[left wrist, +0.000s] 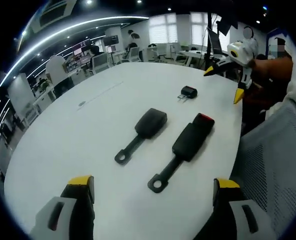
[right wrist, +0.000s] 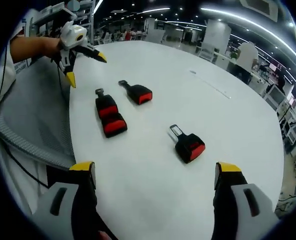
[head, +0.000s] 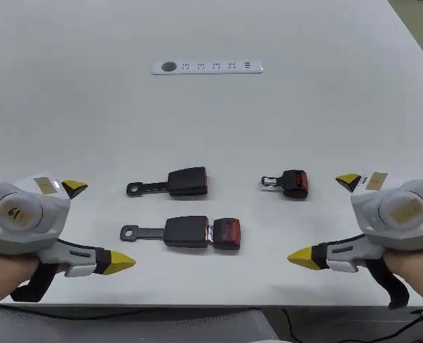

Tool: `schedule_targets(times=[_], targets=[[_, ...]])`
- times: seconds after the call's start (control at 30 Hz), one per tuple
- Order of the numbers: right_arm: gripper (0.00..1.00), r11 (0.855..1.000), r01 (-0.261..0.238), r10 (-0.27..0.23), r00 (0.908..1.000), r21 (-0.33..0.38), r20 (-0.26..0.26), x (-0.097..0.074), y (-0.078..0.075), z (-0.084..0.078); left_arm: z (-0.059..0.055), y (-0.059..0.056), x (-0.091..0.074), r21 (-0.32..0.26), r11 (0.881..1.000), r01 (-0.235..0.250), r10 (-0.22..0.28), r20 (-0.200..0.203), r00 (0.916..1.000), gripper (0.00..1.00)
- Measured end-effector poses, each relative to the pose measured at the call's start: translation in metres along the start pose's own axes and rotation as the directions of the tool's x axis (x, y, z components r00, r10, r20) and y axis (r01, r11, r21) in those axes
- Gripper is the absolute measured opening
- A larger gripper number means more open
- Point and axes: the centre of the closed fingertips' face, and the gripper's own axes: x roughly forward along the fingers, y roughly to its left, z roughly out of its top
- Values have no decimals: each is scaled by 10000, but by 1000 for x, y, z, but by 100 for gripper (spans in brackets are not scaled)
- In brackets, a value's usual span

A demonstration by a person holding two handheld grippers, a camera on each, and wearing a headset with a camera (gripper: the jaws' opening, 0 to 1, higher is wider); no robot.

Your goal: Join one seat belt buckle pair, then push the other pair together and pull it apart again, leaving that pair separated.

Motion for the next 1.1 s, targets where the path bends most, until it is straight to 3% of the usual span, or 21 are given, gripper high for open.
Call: schedule_targets(times=[0.33, 0.43, 0.67, 0.73, 0.87, 1.0, 1.1], targets=[[100, 9993, 163, -173, 9994, 330, 290, 3, 6, 0, -3, 0, -4, -140, 9998, -137, 137, -24, 9999, 100], [100, 9994, 172, -177, 9997, 300, 163, 3, 7, -3, -4, 1, -3, -132, 9998, -171, 171, -23, 9999, 100], [100, 9994, 126, -134, 9996, 337, 238, 1, 10, 4, -4, 0, -2, -142, 9998, -109, 110, 56, 9999, 100], [100, 9991, 125, -136, 9995, 412, 273, 1, 11, 6, -4, 1, -3, -189, 9998, -105, 107, 113, 9999, 100], [100, 9983, 45, -60, 9996, 575, 258, 2, 17, 10, 0, 6, -8, -818, 9966, -118, 163, 542, 9984, 100], [100, 9985, 91, -114, 9991, 538, 419, -1, 16, 16, 4, 0, -9, -872, 9962, -67, 126, 675, 9976, 100], [100, 9982, 219, -241, 9990, 554, 385, -2, 12, 13, 2, -7, -9, -1158, 9929, 283, -191, 794, 9967, 100]])
